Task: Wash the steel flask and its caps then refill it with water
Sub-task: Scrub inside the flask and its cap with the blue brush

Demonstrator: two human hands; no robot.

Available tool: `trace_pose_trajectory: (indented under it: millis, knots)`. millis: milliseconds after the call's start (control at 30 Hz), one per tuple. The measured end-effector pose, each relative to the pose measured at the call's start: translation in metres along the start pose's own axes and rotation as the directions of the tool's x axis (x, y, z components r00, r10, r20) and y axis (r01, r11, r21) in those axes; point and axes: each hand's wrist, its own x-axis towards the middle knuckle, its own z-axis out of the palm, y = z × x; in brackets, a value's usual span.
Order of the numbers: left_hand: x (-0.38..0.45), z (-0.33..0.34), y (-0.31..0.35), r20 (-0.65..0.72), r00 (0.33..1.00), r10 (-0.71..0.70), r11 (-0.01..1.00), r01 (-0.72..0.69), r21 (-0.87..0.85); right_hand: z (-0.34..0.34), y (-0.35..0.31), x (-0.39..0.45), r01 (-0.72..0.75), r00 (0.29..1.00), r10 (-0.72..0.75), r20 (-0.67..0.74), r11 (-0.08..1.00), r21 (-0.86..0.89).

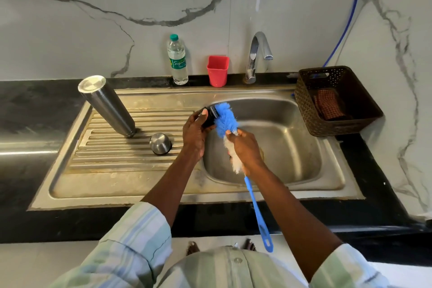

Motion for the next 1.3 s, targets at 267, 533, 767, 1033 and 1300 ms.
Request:
trace_pose_trajectory:
  millis: [267,533,767,1033,1300]
  knots:
    - [-0.004,0.012,-0.008,0.099,0.995,0.003,0.996,-0.011,0.084,-0.004,-0.017,-0.004,0.018,0.999,-0.010,-0.052,0.990,0.140]
    - [-0.001,0.010,-0.015,0.073,0.997,0.004,0.998,-0.009,0.069,-0.006,-0.034,-0.002,-0.051,0.998,0.056,-0.014,0.962,0.268]
    - [0.008,0.000,-0.013,0.057,0.997,0.047,0.993,-0.053,0.109,-0.002,-0.039,-0.009,-0.110,0.994,0.103,0.040,0.961,0.253]
    - [0.010,-0.007,-0.021,0.036,0.992,0.124,0.955,-0.129,0.267,-0.003,-0.049,-0.012,-0.078,0.996,0.069,0.050,0.973,0.217]
    - [-0.007,-0.002,-0.041,0.160,0.983,0.086,0.955,-0.127,0.268,-0.008,-0.070,0.005,-0.021,1.000,0.020,0.011,0.994,0.109]
